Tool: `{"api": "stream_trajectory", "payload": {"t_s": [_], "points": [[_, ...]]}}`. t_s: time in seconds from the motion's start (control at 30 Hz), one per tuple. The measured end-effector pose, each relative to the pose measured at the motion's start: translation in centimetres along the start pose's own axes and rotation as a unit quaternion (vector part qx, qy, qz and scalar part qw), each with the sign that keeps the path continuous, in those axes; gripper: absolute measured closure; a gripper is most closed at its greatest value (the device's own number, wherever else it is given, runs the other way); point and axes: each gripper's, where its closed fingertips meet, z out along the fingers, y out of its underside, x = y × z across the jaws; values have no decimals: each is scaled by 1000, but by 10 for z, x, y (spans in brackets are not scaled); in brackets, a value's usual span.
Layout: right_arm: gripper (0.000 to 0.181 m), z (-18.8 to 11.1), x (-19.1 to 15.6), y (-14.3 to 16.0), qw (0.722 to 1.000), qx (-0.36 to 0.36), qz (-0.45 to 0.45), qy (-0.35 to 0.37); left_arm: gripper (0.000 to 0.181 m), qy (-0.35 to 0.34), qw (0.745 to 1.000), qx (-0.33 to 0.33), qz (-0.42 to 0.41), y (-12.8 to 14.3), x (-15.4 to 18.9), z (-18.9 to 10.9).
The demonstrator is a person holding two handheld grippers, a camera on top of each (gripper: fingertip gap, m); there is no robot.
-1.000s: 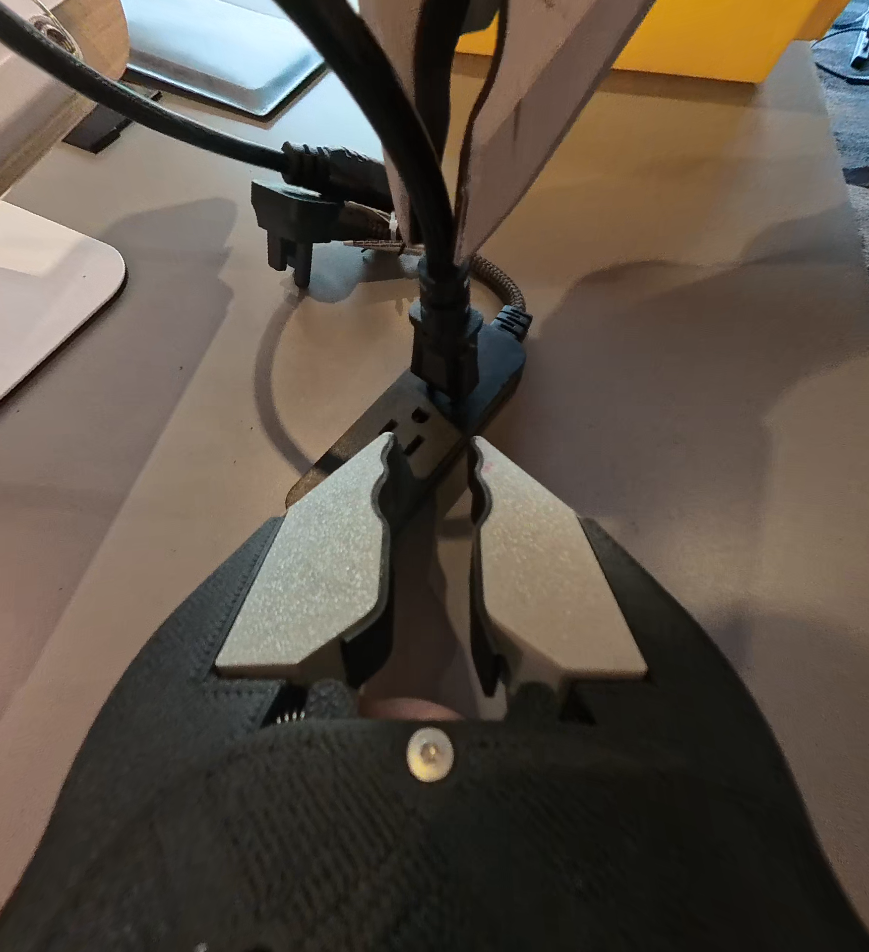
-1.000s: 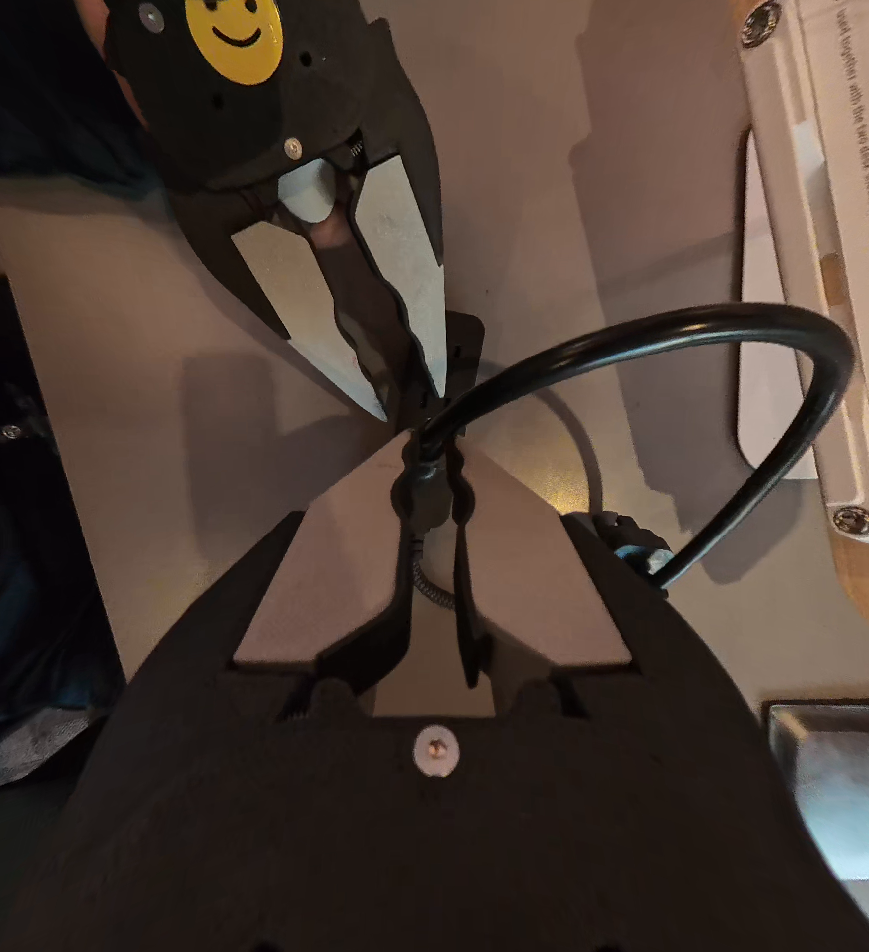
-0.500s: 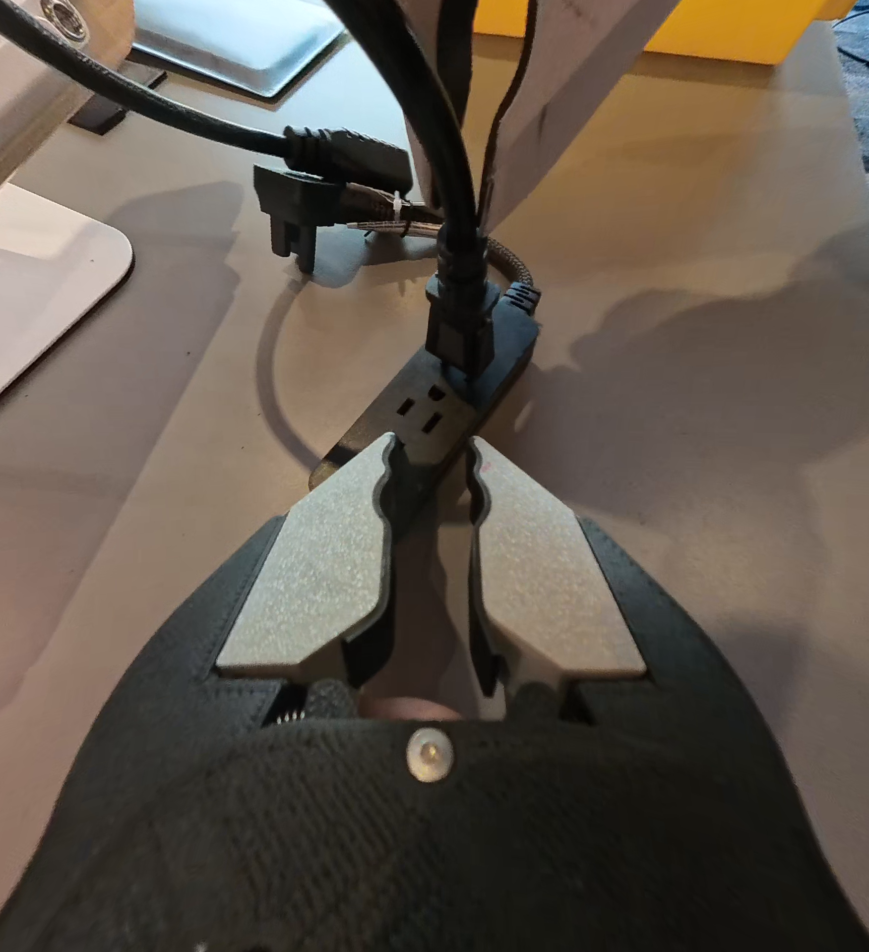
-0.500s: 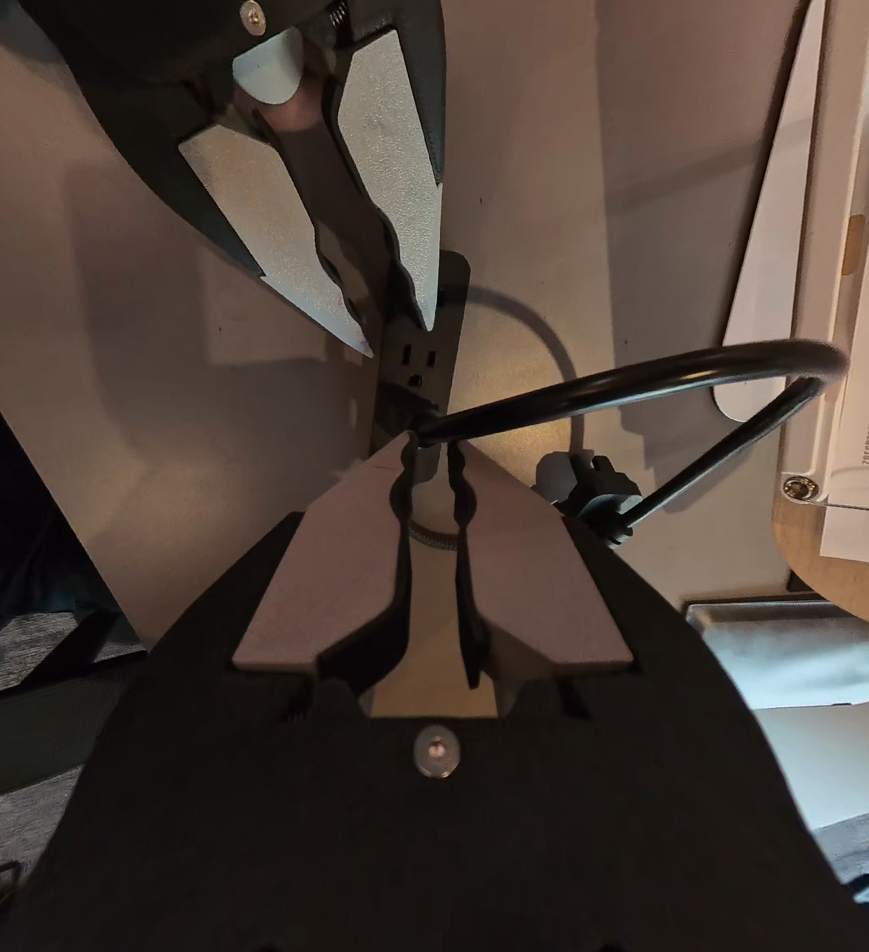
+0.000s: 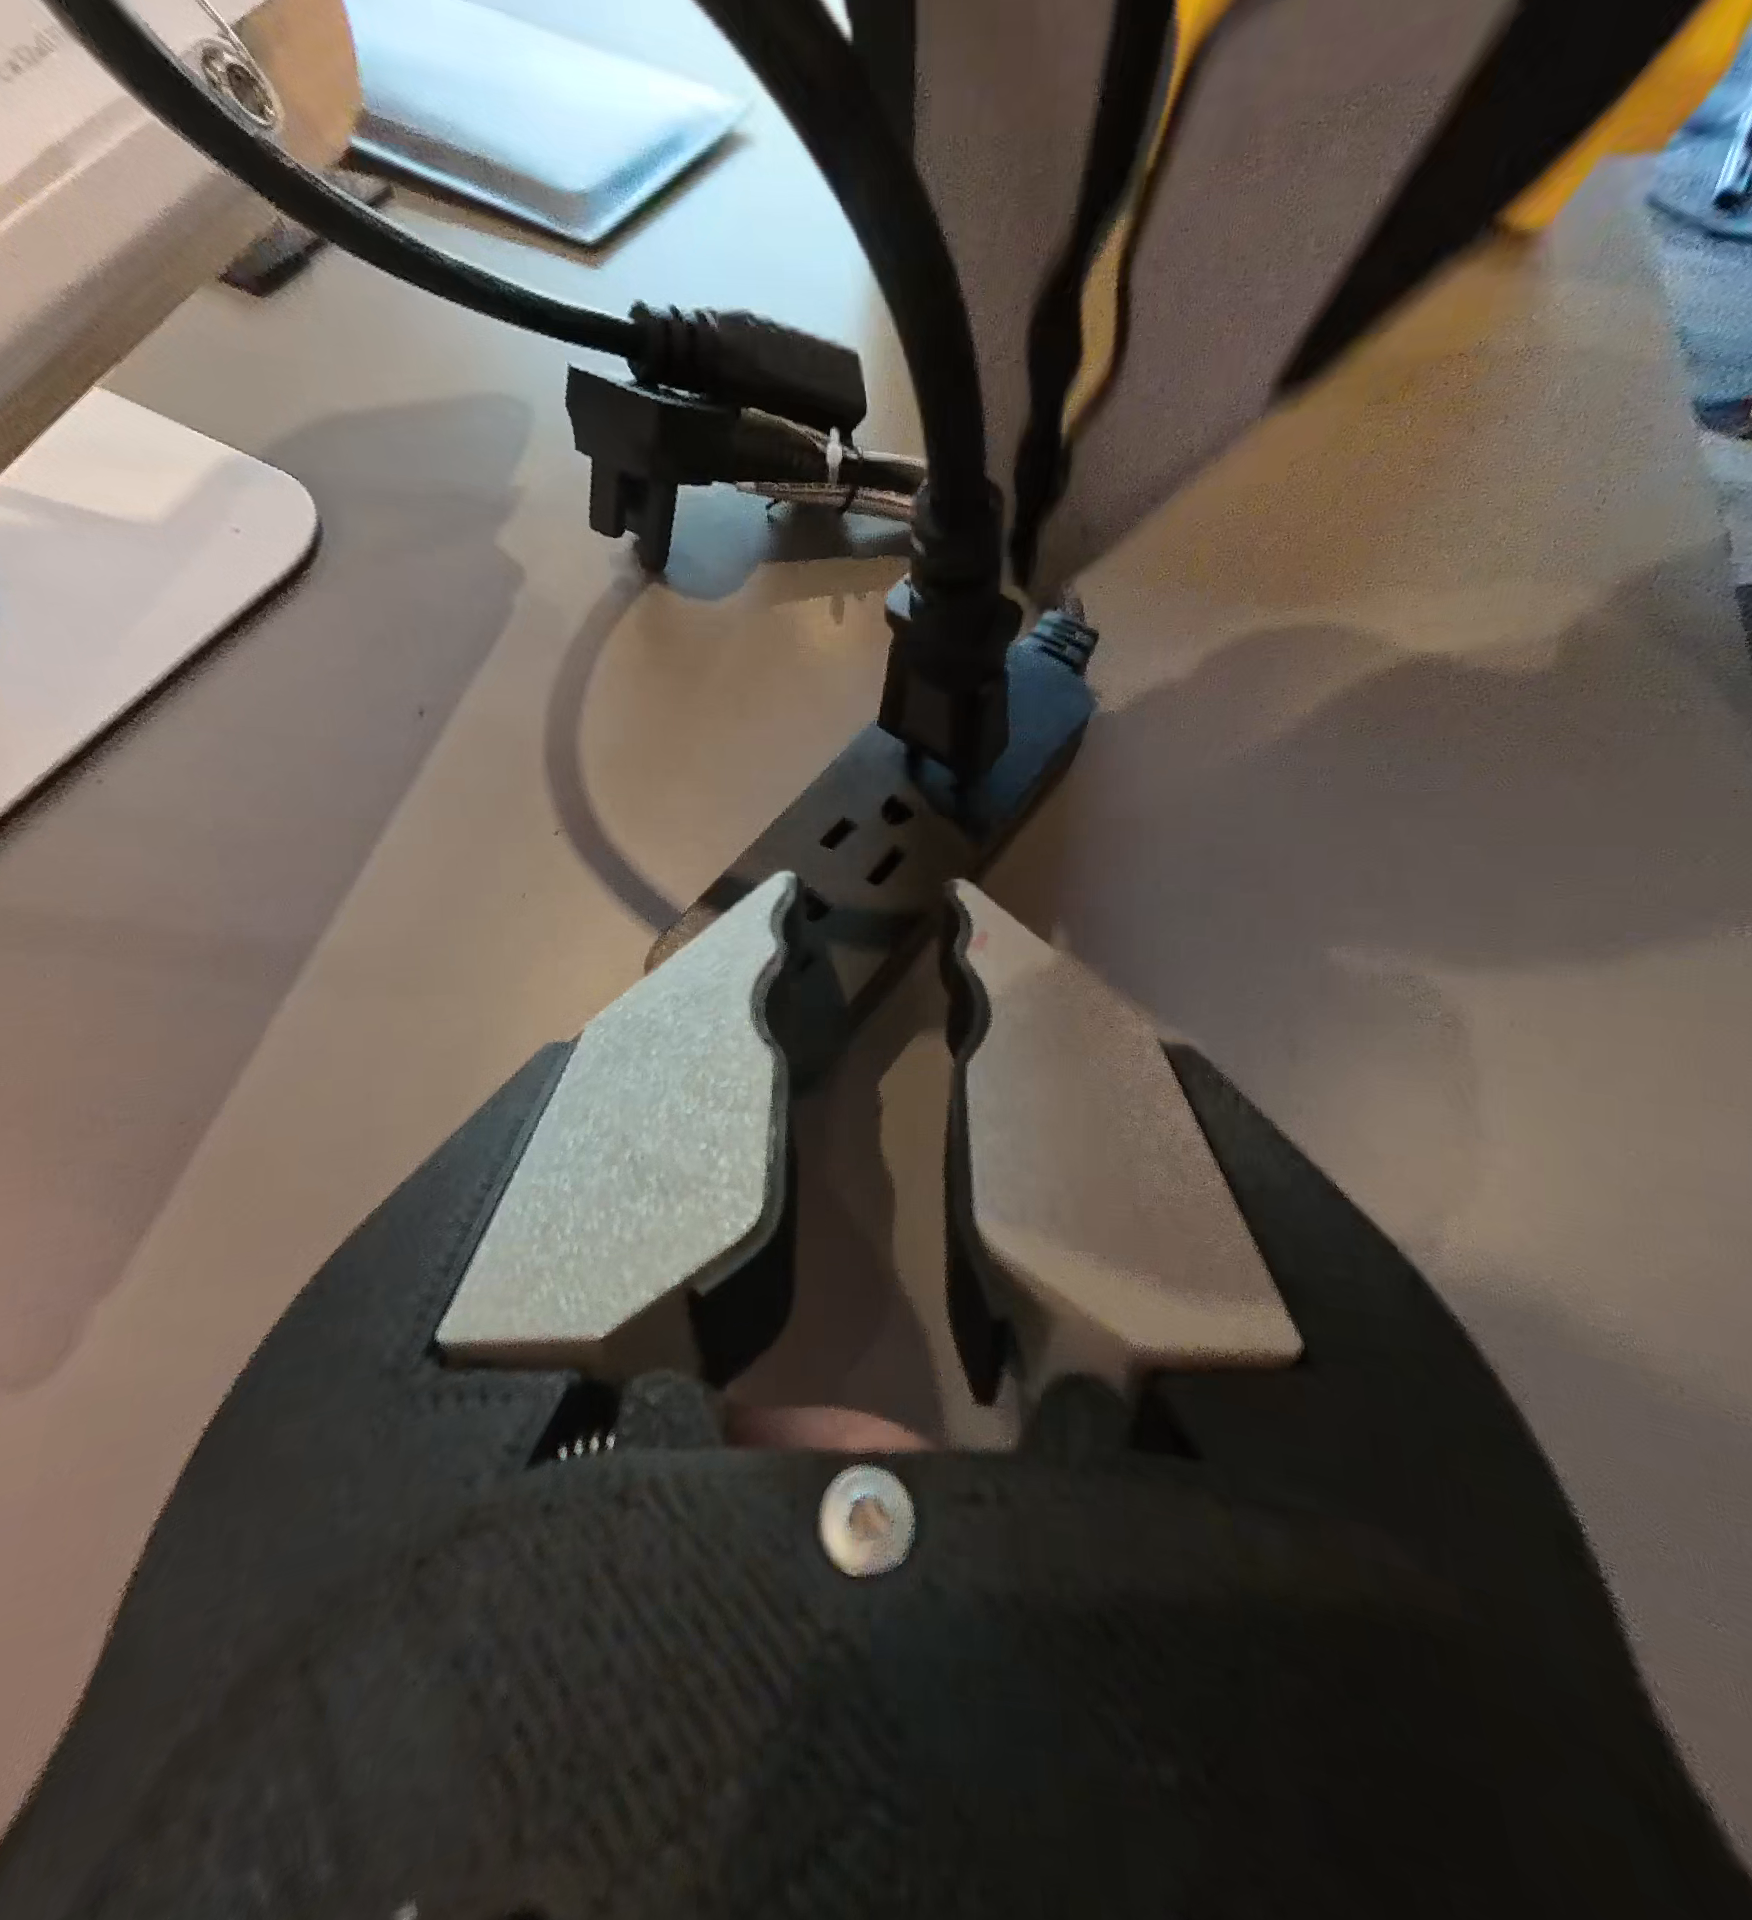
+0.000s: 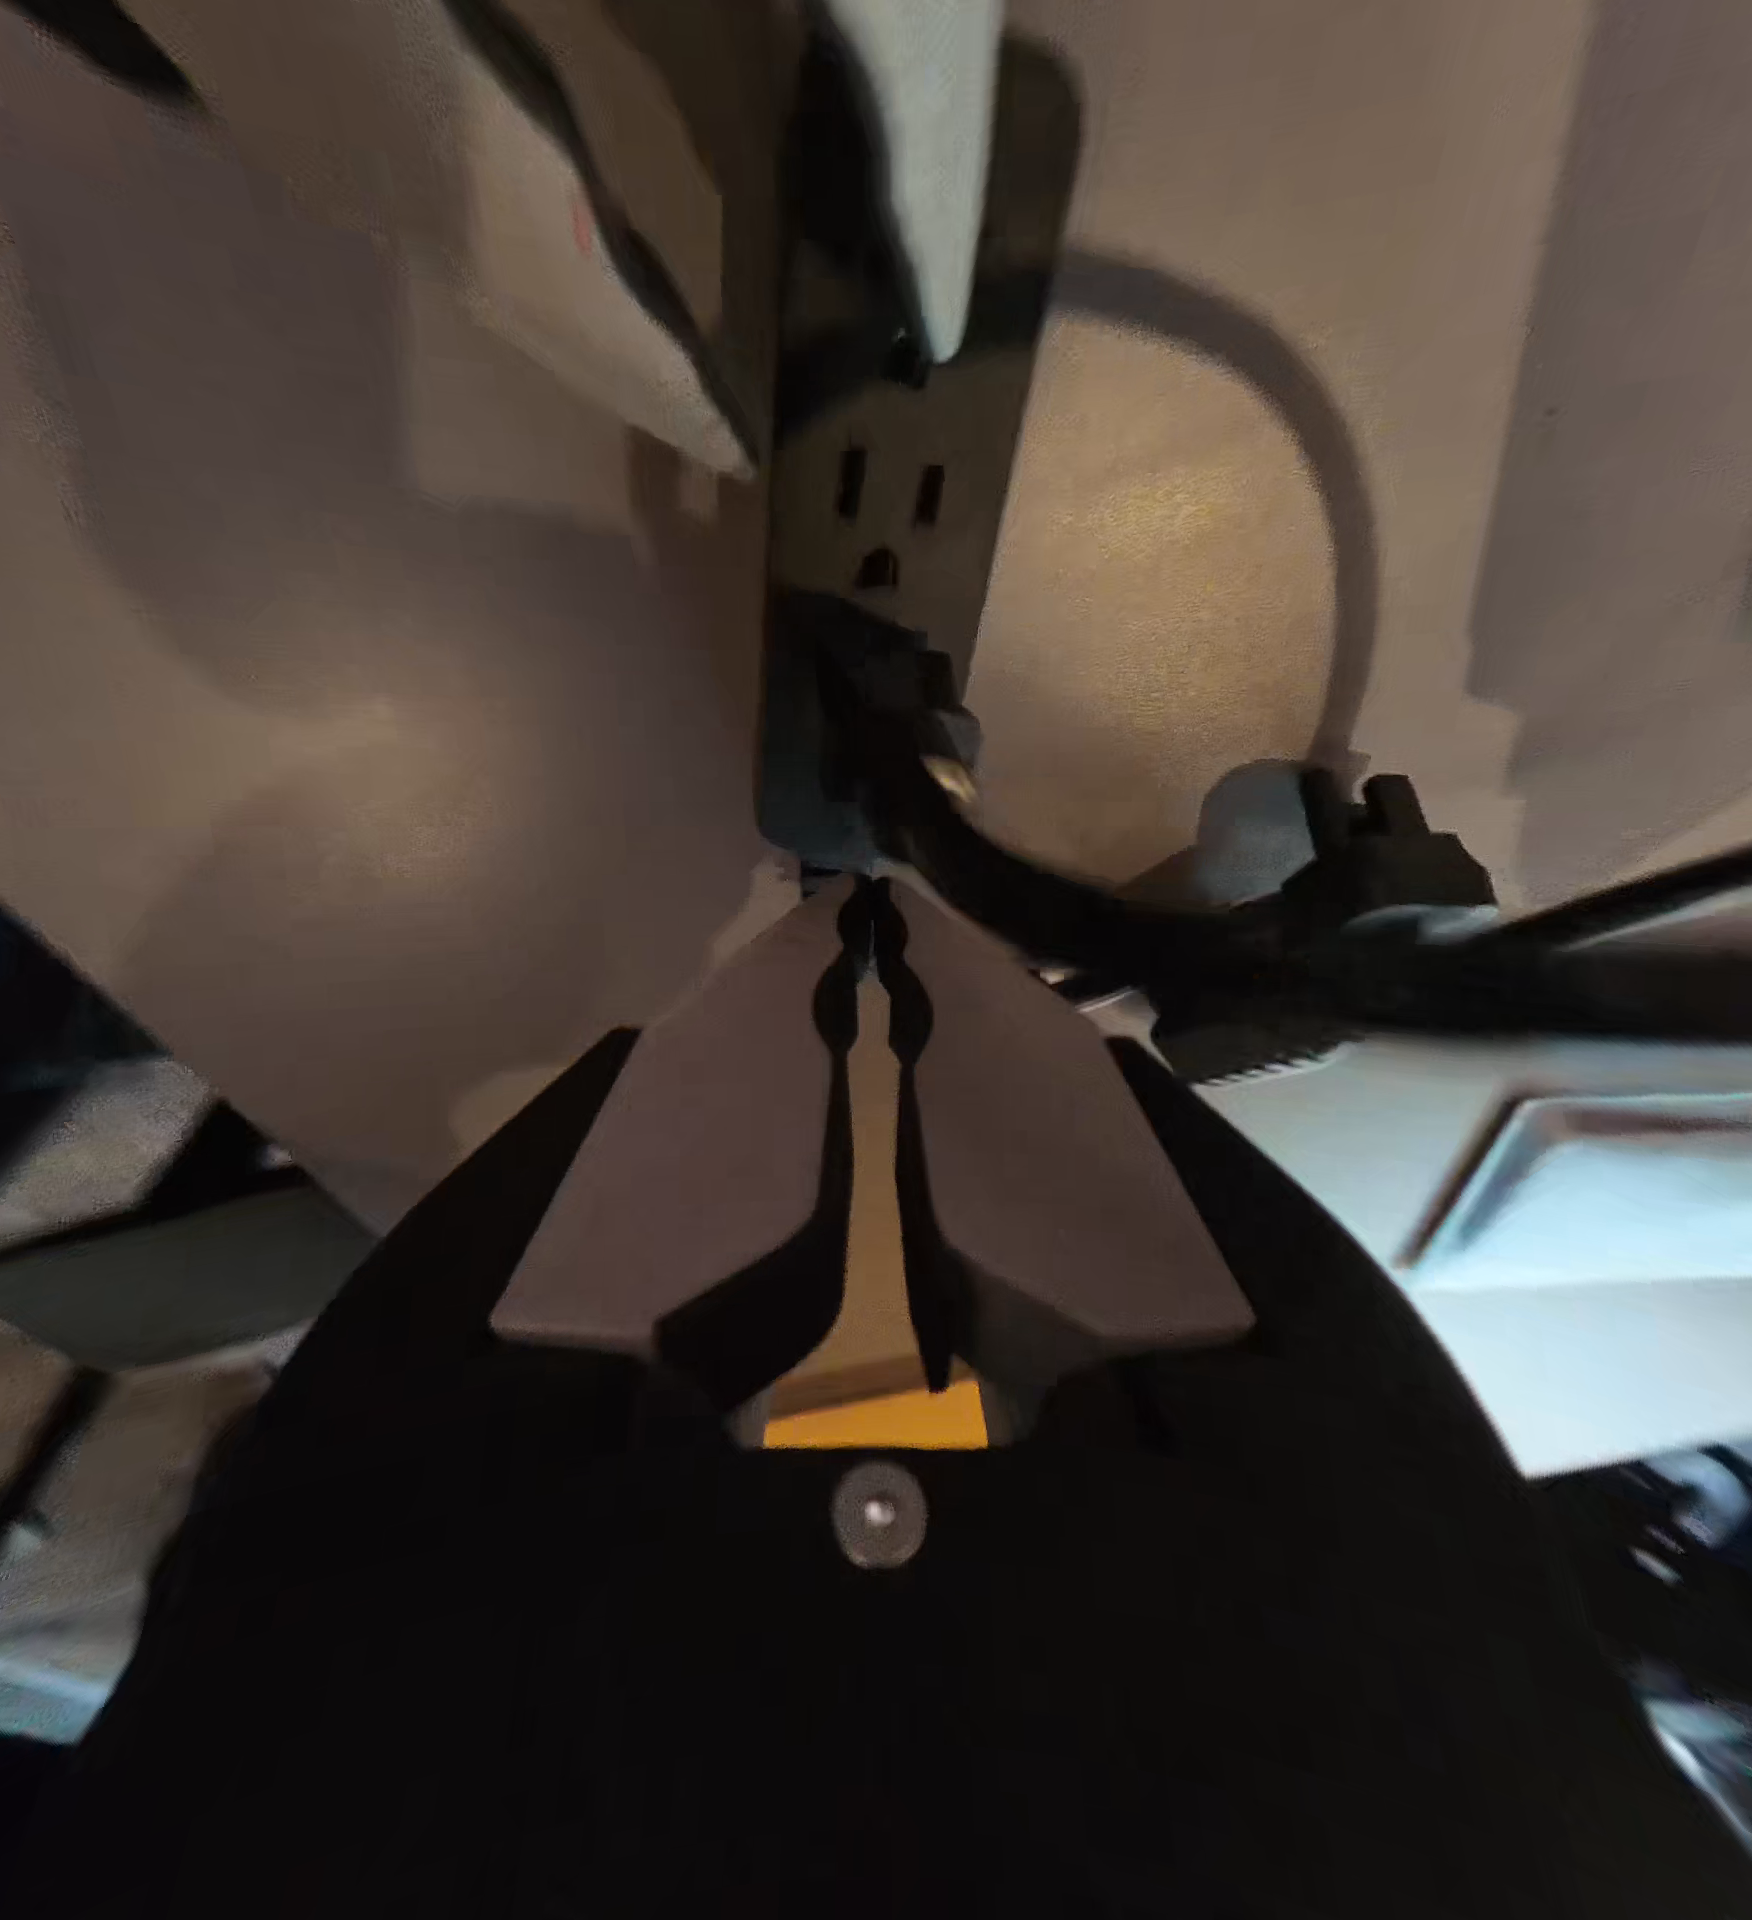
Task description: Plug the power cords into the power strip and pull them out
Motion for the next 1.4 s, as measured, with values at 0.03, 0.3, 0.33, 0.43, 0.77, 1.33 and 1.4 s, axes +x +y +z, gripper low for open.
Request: {"api": "stream_trajectory", "payload": {"t_s": [0.03,0.3,0.33,0.43,0.77,1.33,1.4], "points": [[181,-11,4,-3,999,36,17,-2,157,0,1000,-10,3,1,-1,2],[170,-50,18,-32,966,233,101,-39,153,-8,1000,-7,-1,0,-4,1],[170,-47,16,-33,968,228,96,-38,153,-9,1000,-5,-3,0,-5,1],[168,-44,8,-39,972,218,82,-43,153,-9,1000,-7,-5,1,-6,2],[170,-44,12,-53,981,179,73,-15,153,-13,1000,-5,1,-1,-6,-1],[172,-42,11,-56,989,107,97,-22,154,-14,1000,-2,1,-3,-6,-3],[172,-42,11,-56,988,116,101,-23,154,-13,1000,-7,4,-1,-5,-1]]}}
